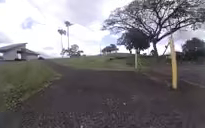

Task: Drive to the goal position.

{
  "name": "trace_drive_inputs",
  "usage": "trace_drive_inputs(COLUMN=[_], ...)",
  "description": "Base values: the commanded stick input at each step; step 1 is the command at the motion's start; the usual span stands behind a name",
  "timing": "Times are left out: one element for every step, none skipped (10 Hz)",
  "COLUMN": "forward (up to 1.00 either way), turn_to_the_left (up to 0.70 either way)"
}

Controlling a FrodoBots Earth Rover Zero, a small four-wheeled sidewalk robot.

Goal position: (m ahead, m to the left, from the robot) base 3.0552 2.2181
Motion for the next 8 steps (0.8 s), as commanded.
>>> trace_drive_inputs(forward=[0.70, 0.70, 0.70, 0.70, 0.70, 0.70, 0.70, 0.70], turn_to_the_left=[0.00, 0.00, 0.00, 0.00, 0.00, 0.00, 0.00, 0.00])
